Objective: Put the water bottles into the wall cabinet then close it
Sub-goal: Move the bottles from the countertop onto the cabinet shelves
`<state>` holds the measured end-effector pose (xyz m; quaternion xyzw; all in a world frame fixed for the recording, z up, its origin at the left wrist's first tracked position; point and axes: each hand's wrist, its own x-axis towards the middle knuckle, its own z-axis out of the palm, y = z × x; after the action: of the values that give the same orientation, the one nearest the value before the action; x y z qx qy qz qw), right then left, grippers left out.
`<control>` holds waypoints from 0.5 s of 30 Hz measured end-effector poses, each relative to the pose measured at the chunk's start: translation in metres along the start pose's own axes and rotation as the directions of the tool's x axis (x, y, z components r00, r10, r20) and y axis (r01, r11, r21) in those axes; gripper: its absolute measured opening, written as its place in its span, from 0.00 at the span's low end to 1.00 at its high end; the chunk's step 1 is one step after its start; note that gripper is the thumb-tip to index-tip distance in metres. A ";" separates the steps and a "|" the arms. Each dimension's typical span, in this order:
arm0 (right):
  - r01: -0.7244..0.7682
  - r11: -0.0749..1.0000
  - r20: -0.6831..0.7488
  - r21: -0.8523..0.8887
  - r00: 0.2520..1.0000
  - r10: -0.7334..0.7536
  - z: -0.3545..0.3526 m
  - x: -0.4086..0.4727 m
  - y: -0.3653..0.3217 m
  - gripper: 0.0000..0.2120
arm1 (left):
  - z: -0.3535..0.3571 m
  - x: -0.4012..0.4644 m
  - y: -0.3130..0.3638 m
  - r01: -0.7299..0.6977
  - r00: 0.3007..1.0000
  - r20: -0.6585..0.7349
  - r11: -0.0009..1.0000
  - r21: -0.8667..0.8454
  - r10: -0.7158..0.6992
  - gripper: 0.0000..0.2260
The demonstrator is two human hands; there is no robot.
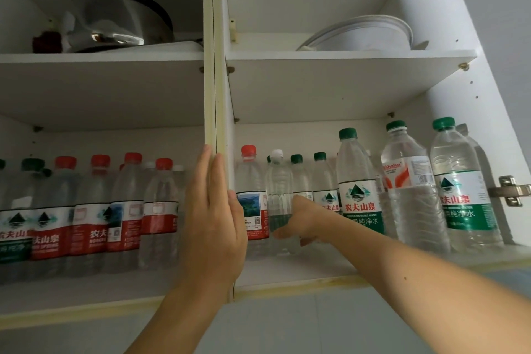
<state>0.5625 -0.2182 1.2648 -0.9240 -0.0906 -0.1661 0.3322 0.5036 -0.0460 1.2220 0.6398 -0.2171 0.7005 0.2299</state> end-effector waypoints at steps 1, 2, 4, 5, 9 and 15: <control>0.011 1.000 0.000 -0.018 1.000 -0.011 -0.001 -0.003 -0.002 0.24 | 0.000 0.001 -0.001 0.001 1.000 0.003 1.000 0.008 -0.001 0.23; 0.032 0.998 -0.002 -0.052 0.999 -0.032 -0.001 -0.008 -0.003 0.22 | -0.001 0.001 -0.001 0.004 1.000 0.009 1.000 0.013 -0.004 0.23; 0.117 0.979 -0.044 -0.164 0.991 -0.126 -0.004 -0.024 -0.006 0.14 | -0.003 0.002 -0.001 0.010 1.000 0.026 1.000 0.024 -0.011 0.24; 0.167 0.961 -0.095 -0.221 0.977 -0.192 -0.005 -0.034 -0.005 0.09 | -0.004 0.002 0.000 0.012 0.999 0.034 0.999 0.033 -0.013 0.23; 0.285 0.918 -0.361 -0.275 0.855 -0.373 -0.020 -0.080 0.017 0.06 | -0.011 0.001 0.005 -0.071 0.997 0.034 0.980 0.184 0.066 0.22; 0.160 0.861 -0.600 -0.483 0.656 -0.459 -0.052 -0.114 0.061 0.27 | 0.012 0.015 0.037 -0.380 0.922 0.180 0.893 0.242 0.343 0.21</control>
<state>0.4604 -0.3050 1.2248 -0.8080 -0.0835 -0.5714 0.1171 0.4901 -0.0823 1.2372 0.6587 -0.2487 0.7100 -0.0097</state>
